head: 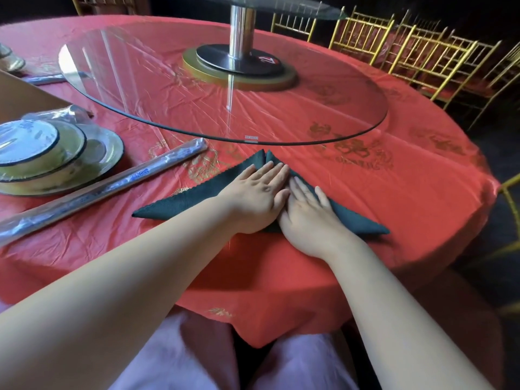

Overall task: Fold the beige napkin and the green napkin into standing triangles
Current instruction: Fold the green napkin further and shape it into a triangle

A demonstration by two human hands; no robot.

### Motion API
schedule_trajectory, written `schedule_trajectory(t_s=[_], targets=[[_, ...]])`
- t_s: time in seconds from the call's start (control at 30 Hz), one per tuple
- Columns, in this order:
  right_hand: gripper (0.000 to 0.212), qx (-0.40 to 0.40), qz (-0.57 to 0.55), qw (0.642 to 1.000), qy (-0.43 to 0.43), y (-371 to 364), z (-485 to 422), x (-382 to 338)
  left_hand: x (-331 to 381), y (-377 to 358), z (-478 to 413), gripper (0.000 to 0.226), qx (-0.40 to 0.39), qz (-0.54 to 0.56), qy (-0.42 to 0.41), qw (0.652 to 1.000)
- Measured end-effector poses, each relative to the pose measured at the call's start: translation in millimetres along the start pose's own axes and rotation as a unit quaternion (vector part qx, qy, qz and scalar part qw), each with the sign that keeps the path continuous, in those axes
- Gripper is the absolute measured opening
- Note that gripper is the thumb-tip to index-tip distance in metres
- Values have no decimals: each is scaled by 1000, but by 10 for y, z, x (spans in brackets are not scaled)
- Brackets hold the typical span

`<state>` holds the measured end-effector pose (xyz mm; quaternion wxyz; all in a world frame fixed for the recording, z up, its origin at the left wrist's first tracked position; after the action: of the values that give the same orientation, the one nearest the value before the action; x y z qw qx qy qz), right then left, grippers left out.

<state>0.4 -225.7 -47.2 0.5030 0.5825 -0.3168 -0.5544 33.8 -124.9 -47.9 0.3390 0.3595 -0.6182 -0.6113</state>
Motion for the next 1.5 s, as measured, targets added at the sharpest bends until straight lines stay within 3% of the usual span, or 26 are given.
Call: schedule_trajectory(t_s=[0.37, 0.67, 1.03, 1.1, 1.2, 1.3, 1.4, 1.5], targets=[[69, 11, -34, 999, -24, 49, 81, 182, -12, 8, -26, 63, -27, -41, 4, 999], [55, 13, -17, 994, -103, 250, 481, 913, -22, -3, -37, 60, -36, -60, 2, 998], [53, 57, -13, 988, -146, 298, 620, 1136, -16, -27, -35, 60, -27, -64, -3, 998], [52, 115, -27, 985, -126, 330, 615, 1057, -18, -17, -24, 59, -2, -55, -3, 998], [46, 214, -62, 973, -57, 381, 601, 733, -20, 101, 39, 55, 127, 13, -16, 992], [49, 196, -88, 975, 51, 330, 539, 203, -59, 268, 175, 56, 236, 113, -15, 965], [40, 162, -65, 980, 94, 283, 454, -76, -157, 374, 323, 46, 256, 128, 24, 958], [37, 212, -70, 974, 32, 438, 472, 138, -118, 388, 499, 60, 218, 67, 33, 973]])
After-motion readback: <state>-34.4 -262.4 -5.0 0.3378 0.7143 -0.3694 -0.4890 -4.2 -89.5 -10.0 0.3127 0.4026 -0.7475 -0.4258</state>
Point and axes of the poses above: each hand's wrist, its own z-axis away from the middle knuckle, its own y-axis out of the back of the hand, x = y × z, the point moved 4 cm from there along -z, towards the middle knuckle, and after that the axes turned 13 degrees about -z, right-handed, at the moved point
